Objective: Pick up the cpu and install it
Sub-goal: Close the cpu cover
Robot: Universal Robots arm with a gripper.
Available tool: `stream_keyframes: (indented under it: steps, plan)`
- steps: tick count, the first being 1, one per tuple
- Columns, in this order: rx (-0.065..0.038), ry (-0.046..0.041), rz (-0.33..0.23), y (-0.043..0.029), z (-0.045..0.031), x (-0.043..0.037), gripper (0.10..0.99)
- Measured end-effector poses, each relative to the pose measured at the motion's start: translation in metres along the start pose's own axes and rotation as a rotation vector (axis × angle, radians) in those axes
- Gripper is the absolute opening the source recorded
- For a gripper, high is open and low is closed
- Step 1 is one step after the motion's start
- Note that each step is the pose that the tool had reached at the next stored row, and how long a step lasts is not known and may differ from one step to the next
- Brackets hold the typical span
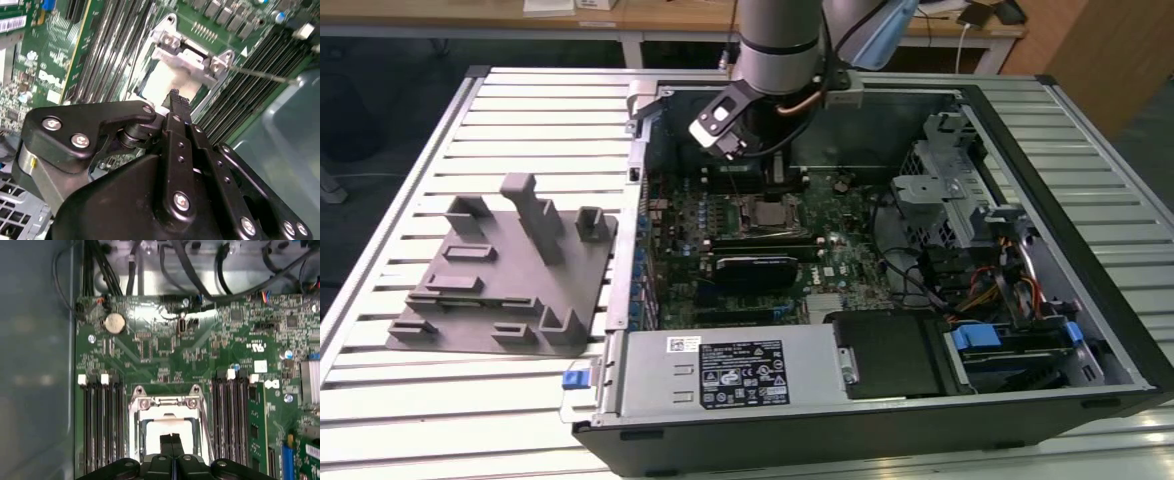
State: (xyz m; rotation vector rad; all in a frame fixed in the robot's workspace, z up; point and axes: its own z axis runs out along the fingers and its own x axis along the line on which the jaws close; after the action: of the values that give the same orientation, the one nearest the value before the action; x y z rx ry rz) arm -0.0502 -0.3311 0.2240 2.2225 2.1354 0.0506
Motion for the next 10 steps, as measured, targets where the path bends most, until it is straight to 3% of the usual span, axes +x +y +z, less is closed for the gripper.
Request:
stream_keyframes:
  steps: [3, 10]
  plan:
    - [0.001, -0.0002, 0.0, -0.0041, 0.0022, -0.0001, 0.106]
    - [0.0, -0.0005, -0.019, -0.0046, 0.0026, -0.0001, 0.106]
